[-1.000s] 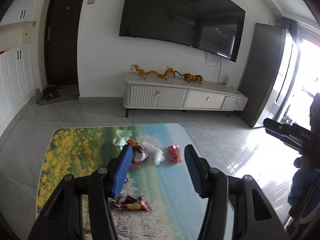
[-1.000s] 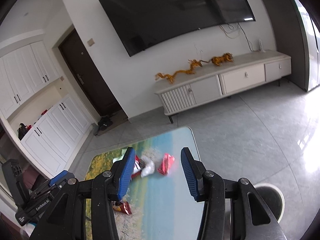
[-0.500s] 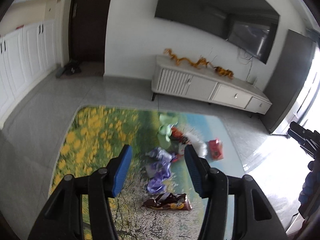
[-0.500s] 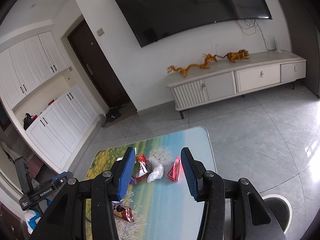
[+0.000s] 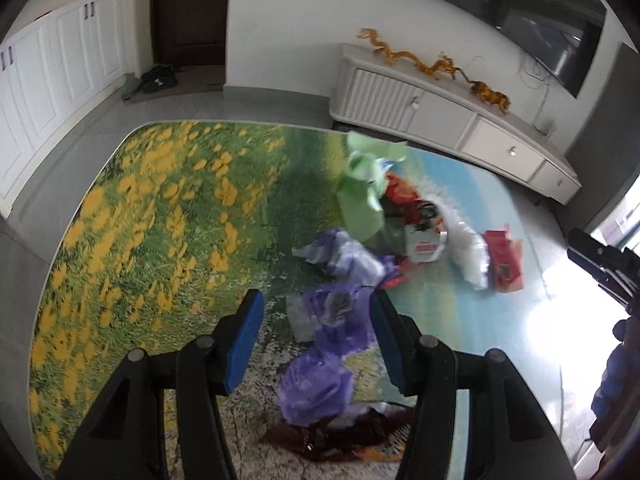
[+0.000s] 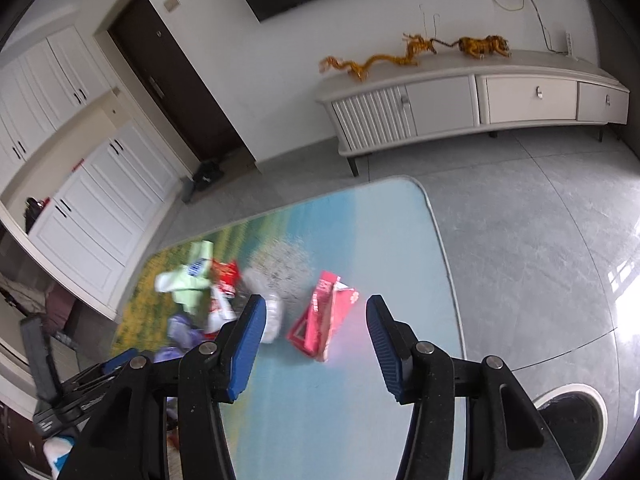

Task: Collect trash
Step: 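Grasp the purple plastic bag with the left tool while the right tool grasps the pink carton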

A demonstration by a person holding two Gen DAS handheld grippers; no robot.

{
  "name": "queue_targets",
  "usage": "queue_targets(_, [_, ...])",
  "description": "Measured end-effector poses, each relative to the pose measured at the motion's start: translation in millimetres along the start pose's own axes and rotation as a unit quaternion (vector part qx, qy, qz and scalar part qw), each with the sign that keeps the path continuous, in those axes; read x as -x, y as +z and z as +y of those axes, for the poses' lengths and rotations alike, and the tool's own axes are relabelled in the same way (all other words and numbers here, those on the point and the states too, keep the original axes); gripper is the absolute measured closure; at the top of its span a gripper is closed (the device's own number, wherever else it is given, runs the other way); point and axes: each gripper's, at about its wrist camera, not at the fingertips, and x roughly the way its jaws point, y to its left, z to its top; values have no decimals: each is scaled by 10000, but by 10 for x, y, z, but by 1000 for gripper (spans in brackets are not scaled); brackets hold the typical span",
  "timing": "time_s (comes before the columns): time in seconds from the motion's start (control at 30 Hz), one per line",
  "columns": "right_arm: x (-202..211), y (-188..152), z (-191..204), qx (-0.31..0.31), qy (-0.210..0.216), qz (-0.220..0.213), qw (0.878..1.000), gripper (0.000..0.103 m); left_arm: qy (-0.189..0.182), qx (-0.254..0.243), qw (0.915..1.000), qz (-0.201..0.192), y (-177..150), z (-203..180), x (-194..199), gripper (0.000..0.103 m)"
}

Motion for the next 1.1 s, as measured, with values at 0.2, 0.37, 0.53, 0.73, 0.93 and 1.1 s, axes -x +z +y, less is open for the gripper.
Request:
queue_targets(0.2, [-413, -35, -44, 17, -37, 187, 9998, 53, -85, 72, 9999, -65, -26, 27, -83, 47])
queue_targets(0.37, [-557, -48, 3, 138, -183, 231, 9995, 53, -178, 36, 9998, 7, -65, -22, -177, 47])
queue_targets(0.53, [-683, -50, 25, 287, -383, 338, 9983, 56, -170, 54, 9998, 118, -131, -30, -283, 47])
queue_targets(0.73, [-757, -102, 29, 364, -510, 428, 9971, 74, -158, 93, 9998, 34, -178, 23, -327, 49])
queue_targets(0.93, [-762, -138, 26, 335, -501, 475, 9971, 87, -256, 78, 9996, -40, -200, 57, -325, 74])
queue_targets(1.1, [-732, -175, 55, 358, -515, 508, 9967, 90, -380, 37, 9992, -105, -234, 44, -295, 81])
